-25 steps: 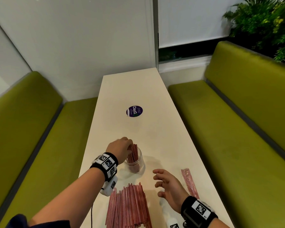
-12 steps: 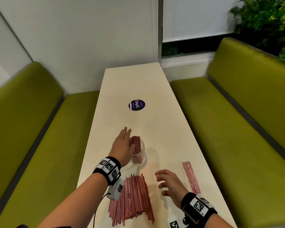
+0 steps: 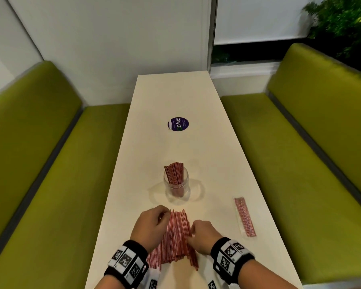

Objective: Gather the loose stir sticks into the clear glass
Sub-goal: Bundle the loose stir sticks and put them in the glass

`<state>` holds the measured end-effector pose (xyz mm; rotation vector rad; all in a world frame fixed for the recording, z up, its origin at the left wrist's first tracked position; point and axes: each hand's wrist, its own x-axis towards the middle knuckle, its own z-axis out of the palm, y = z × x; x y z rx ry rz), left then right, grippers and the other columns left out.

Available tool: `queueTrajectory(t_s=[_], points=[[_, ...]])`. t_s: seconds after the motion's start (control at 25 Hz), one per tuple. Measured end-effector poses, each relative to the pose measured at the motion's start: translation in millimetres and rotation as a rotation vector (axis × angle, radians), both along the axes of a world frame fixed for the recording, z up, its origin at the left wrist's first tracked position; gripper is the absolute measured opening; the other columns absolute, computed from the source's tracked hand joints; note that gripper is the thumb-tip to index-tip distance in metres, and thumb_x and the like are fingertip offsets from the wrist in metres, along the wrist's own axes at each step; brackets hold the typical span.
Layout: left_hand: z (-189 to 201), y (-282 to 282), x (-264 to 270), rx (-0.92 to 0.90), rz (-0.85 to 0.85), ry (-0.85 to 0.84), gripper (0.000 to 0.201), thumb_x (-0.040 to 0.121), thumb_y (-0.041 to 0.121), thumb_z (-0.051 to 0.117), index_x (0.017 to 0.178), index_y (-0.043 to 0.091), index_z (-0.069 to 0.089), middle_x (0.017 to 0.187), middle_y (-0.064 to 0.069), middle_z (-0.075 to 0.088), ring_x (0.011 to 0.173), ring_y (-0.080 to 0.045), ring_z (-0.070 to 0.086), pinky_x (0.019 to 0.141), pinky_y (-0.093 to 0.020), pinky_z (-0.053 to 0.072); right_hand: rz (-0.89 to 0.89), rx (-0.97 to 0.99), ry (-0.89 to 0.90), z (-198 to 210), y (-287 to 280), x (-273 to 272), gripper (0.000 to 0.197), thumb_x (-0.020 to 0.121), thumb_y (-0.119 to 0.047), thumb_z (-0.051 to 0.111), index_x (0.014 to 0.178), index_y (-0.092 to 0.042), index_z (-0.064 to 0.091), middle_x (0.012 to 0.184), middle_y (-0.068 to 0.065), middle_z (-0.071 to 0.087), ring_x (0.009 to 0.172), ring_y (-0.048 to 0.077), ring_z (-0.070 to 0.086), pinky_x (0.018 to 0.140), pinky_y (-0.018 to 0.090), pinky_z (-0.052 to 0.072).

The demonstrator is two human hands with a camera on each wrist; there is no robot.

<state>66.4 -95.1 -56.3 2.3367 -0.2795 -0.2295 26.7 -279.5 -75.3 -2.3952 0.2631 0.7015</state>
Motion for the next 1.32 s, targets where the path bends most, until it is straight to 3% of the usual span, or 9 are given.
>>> queueTrajectory(t_s=[0.12, 0.4, 0.64, 0.76, 0.88, 1.0, 1.12, 1.2, 1.32], points=[[-10.0, 10.7, -14.0, -0.025, 0.036, 0.028, 0.013, 0.095, 0.028, 0.057, 0.093, 0.029, 0.070, 0.078, 0.013, 0.069, 0.073, -0.004, 0.063, 0.071, -0.030, 0.055, 0.037, -0.030, -0.014, 2.2, 14.8, 3.4, 0.008, 0.092, -0.023, 0.058, 0.095, -0.017, 0.053, 0.092, 0.000, 0.057, 0.085, 0.020, 0.060, 0.068, 0.023, 0.049], [-13.7, 24.9, -20.5, -0.062, 0.085, 0.035, 0.015, 0.095, 0.030, 0.056, 0.095, 0.028, 0.071, 0.078, 0.013, 0.070, 0.073, -0.003, 0.063, 0.069, -0.027, 0.054, -0.078, -0.176, -0.052, -12.1, 33.8, 4.0, 0.028, 0.092, -0.026, 0.061, 0.116, -0.011, 0.055, 0.120, 0.009, 0.056, 0.108, 0.027, 0.061, 0.088, 0.032, 0.050], [-16.5, 31.3, -31.6, -0.110, 0.088, 0.046, 0.015, 0.095, 0.029, 0.056, 0.095, 0.030, 0.071, 0.076, 0.009, 0.070, 0.072, -0.007, 0.064, 0.070, -0.031, 0.056, -0.100, -0.177, 0.005, -14.8, 35.9, 4.0, 0.006, 0.092, -0.008, 0.048, 0.094, -0.013, 0.052, 0.112, 0.009, 0.054, 0.088, 0.024, 0.057, 0.080, 0.030, 0.052], [-19.1, 31.9, -36.9, -0.108, 0.080, 0.062, 0.014, 0.095, 0.028, 0.056, 0.093, 0.030, 0.070, 0.076, 0.009, 0.070, 0.072, -0.008, 0.065, 0.070, -0.033, 0.056, -0.094, -0.191, 0.003, -16.5, 33.1, 5.7, 0.015, 0.095, -0.010, 0.050, 0.082, -0.015, 0.046, 0.095, 0.005, 0.054, 0.080, 0.022, 0.055, 0.072, 0.028, 0.049], [-22.1, 31.7, -39.5, -0.120, 0.077, 0.097, 0.014, 0.095, 0.027, 0.057, 0.090, 0.031, 0.070, 0.077, 0.008, 0.071, 0.074, -0.008, 0.065, 0.072, -0.032, 0.057, -0.079, -0.178, 0.009, -17.0, 28.7, 7.6, 0.009, 0.098, -0.012, 0.048, 0.090, -0.013, 0.051, 0.092, 0.004, 0.056, 0.081, 0.020, 0.055, 0.072, 0.026, 0.047], [-23.4, 29.7, -38.0, -0.137, 0.084, 0.193, 0.015, 0.095, 0.027, 0.058, 0.087, 0.029, 0.071, 0.081, 0.006, 0.071, 0.077, -0.008, 0.065, 0.074, -0.028, 0.056, -0.060, -0.120, 0.025, -16.6, 21.8, 6.3, 0.011, 0.102, -0.018, 0.045, 0.105, -0.010, 0.052, 0.105, 0.007, 0.057, 0.085, 0.018, 0.052, 0.073, 0.025, 0.042], [-21.5, 26.2, -35.6, -0.142, 0.064, 0.275, 0.017, 0.096, 0.029, 0.058, 0.087, 0.027, 0.072, 0.085, 0.005, 0.072, 0.082, -0.009, 0.066, 0.072, -0.022, 0.052, -0.079, 0.002, 0.025, -16.9, 9.2, 5.1, 0.018, 0.103, -0.025, 0.044, 0.108, -0.009, 0.050, 0.109, 0.007, 0.061, 0.091, 0.019, 0.058, 0.078, 0.031, 0.049], [-17.9, 22.5, -33.4, -0.193, 0.090, 0.322, 0.017, 0.096, 0.029, 0.058, 0.088, 0.025, 0.072, 0.085, 0.001, 0.073, 0.081, -0.015, 0.068, 0.072, -0.025, 0.053, -0.075, 0.114, 0.028, -15.0, 0.2, 3.6, 0.013, 0.103, -0.027, 0.043, 0.103, -0.015, 0.049, 0.100, 0.004, 0.065, 0.086, 0.018, 0.063, 0.079, 0.034, 0.054], [-10.0, 13.1, -29.5, -0.384, 0.199, 0.407, 0.014, 0.097, 0.025, 0.060, 0.108, 0.020, 0.066, 0.094, -0.006, 0.072, 0.079, -0.022, 0.072, 0.073, -0.036, 0.058, 0.021, 0.261, 0.045, 0.3, -6.2, 1.7, 0.009, 0.103, -0.027, 0.043, 0.097, -0.022, 0.046, 0.082, -0.004, 0.063, 0.064, 0.012, 0.052, 0.063, 0.030, 0.048]])
